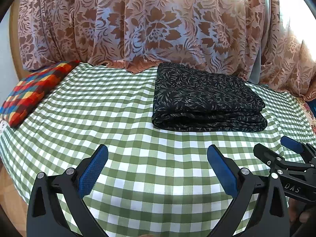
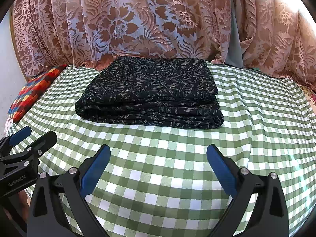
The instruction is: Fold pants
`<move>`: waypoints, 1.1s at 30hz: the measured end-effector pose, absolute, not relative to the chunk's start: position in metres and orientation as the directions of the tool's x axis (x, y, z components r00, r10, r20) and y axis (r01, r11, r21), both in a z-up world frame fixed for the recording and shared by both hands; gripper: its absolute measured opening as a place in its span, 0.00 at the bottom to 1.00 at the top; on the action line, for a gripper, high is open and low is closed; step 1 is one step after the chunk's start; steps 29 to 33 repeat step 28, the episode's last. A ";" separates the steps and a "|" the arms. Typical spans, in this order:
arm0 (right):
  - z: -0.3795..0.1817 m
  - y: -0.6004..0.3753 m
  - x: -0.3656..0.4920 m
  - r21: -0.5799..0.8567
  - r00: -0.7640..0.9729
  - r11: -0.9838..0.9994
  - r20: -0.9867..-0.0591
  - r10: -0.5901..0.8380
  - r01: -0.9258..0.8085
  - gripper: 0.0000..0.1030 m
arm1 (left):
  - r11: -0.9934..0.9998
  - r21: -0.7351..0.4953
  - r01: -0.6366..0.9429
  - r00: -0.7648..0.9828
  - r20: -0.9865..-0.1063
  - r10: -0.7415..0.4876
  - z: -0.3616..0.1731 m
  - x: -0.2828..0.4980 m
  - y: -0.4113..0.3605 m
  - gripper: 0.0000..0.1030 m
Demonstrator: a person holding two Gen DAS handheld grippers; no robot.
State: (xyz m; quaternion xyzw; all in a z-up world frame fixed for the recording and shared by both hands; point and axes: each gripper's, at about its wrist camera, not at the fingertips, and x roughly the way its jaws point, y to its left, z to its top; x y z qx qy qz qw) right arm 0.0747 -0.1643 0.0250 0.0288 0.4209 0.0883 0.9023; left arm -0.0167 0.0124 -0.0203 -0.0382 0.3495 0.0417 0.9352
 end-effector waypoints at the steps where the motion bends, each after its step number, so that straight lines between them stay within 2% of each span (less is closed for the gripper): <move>1: 0.025 -0.165 0.075 0.125 0.630 0.983 -0.755 0.184 -0.137 0.95 | 0.994 -0.042 -0.105 0.753 -0.656 0.052 -0.020 -0.017 0.012 0.96; 19: 0.023 -0.165 0.072 0.127 0.630 0.985 -0.756 0.175 -0.121 0.95 | 0.996 -0.049 -0.069 0.773 -0.634 0.023 -0.017 -0.018 0.010 0.96; 23: 0.027 -0.166 0.071 0.108 0.652 0.989 -0.744 0.145 -0.097 0.95 | 0.995 -0.027 -0.097 0.774 -0.631 0.059 -0.017 -0.016 0.010 0.96; 33: 0.033 -0.171 0.071 0.078 0.683 0.995 -0.723 0.098 -0.059 0.95 | 0.992 -0.054 -0.117 0.777 -0.627 0.058 -0.019 -0.015 0.019 0.96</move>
